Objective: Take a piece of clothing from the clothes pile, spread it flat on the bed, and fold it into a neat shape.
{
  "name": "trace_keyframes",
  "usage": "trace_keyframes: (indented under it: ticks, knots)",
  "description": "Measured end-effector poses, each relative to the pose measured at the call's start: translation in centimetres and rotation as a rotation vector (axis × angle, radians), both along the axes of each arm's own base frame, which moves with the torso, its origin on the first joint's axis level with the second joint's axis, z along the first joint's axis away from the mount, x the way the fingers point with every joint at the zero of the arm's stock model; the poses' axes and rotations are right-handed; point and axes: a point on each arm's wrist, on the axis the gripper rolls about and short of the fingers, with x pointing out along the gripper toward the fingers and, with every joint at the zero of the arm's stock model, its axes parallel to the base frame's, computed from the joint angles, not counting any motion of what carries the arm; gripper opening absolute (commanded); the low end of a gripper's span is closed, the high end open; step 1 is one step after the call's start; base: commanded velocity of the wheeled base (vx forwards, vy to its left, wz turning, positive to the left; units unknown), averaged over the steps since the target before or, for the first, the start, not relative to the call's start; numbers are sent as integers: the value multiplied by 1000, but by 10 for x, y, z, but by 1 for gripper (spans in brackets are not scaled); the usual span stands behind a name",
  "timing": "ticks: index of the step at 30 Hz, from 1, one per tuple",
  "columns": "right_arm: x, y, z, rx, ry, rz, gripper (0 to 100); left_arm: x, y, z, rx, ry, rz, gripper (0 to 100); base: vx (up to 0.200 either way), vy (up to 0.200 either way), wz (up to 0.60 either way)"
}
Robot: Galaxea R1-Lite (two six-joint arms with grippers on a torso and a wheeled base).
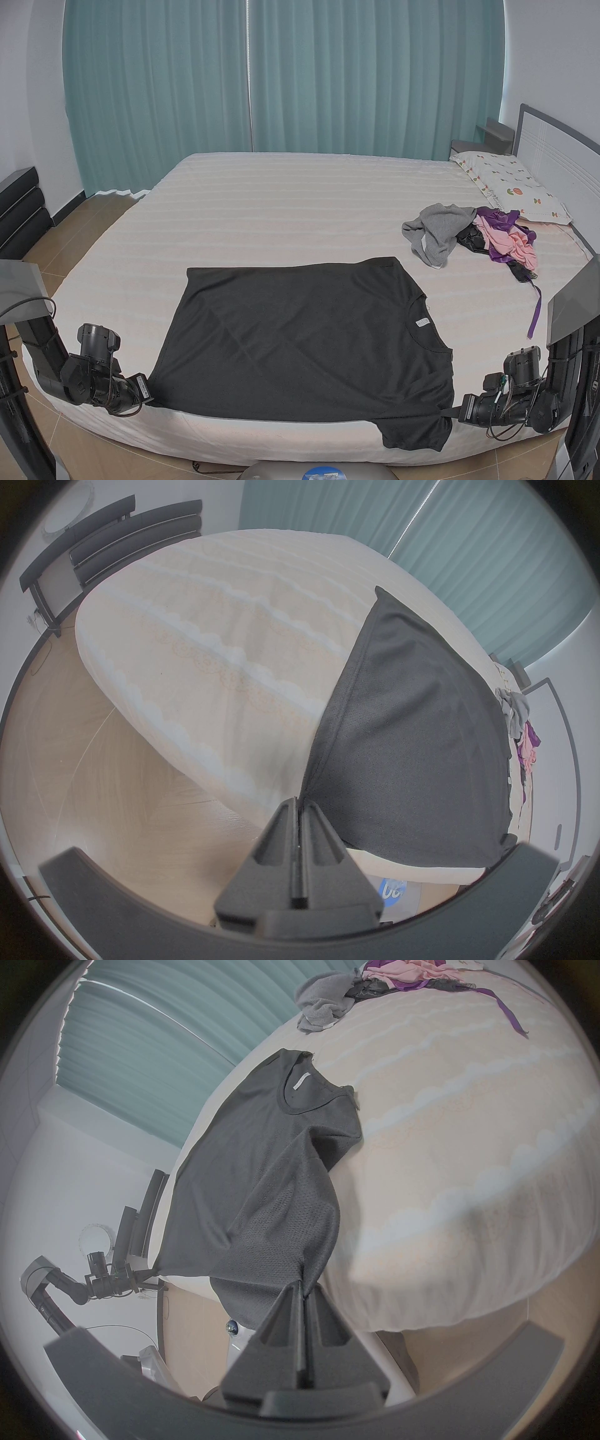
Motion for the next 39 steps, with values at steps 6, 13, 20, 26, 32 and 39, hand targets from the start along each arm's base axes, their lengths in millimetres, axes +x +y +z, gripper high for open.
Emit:
trace_keyframes:
  ticks: [6, 13, 20, 26, 32, 39]
  knots:
    - [-6, -1, 6, -10, 37, 0, 0, -1, 1, 2, 3, -4, 0, 0, 0, 0, 0]
    - [-15, -4, 14, -30, 80, 20, 0, -6, 1, 3, 28, 1, -44, 0, 0, 0, 0]
    - [-25, -6, 24, -52, 107, 49, 0, -15, 1, 6, 56, 8, -91, 0, 0, 0, 0]
    - [-32, -7, 34, -59, 102, 56, 0, -23, 3, 7, 84, 20, -131, 0, 0, 0, 0]
    - [-39, -8, 40, -75, 115, 77, 0, -30, 5, 8, 117, 31, -175, 0, 0, 0, 0]
    - [-47, -9, 45, -87, 134, 94, 0, -39, 6, 8, 140, 48, -205, 0, 0, 0, 0]
